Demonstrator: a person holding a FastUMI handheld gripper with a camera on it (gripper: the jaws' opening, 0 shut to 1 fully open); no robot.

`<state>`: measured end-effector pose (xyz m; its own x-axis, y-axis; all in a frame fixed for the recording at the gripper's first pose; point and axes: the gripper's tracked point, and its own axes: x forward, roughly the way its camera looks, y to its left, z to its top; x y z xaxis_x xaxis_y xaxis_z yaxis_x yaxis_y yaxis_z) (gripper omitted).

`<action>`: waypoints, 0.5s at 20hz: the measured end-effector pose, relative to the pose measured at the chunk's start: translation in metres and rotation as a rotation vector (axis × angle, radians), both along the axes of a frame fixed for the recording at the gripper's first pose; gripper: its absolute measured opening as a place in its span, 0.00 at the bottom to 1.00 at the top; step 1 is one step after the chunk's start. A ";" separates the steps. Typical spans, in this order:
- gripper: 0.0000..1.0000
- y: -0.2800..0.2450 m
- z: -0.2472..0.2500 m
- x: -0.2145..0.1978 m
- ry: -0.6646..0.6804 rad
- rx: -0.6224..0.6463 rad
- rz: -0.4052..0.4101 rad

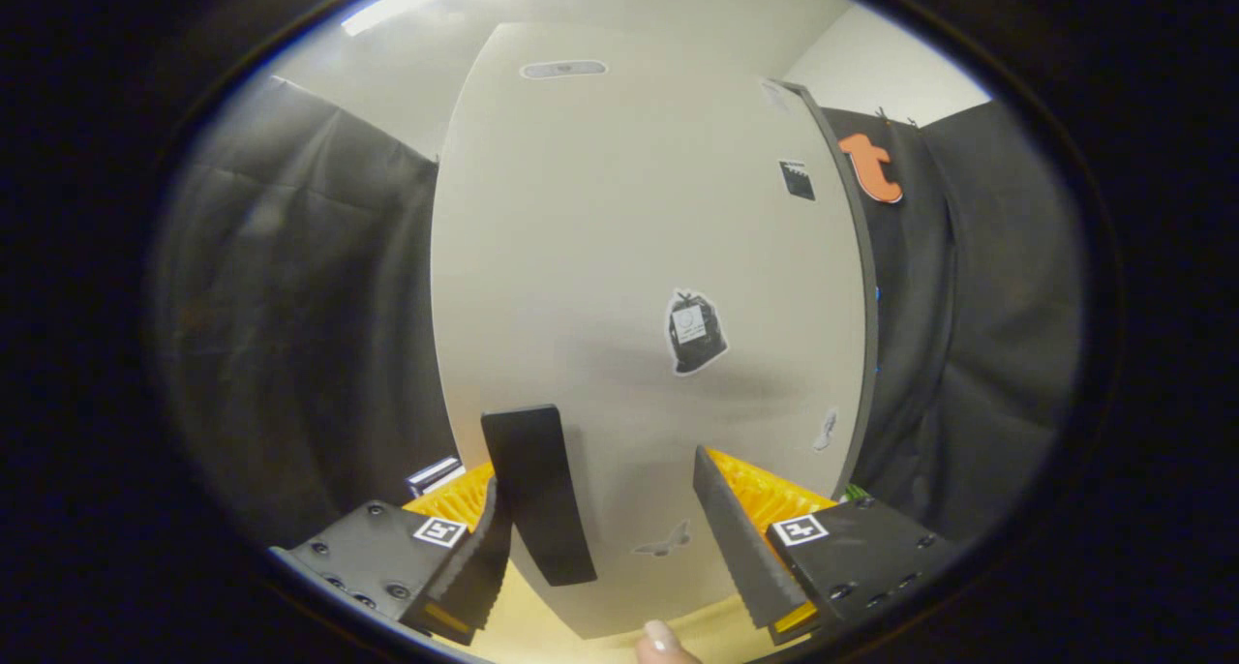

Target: Open the shoe cabinet door, grab the shoes and put them into the shoe cabinet, then close the shoe cabinet door.

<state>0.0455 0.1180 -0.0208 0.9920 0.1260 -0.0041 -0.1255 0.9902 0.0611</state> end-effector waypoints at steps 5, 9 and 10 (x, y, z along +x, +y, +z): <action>0.98 0.026 -0.002 0.042 -0.005 0.008 -0.026; 0.98 0.030 -0.005 0.056 -0.012 0.024 -0.040; 0.98 0.031 -0.005 0.058 -0.012 0.027 -0.045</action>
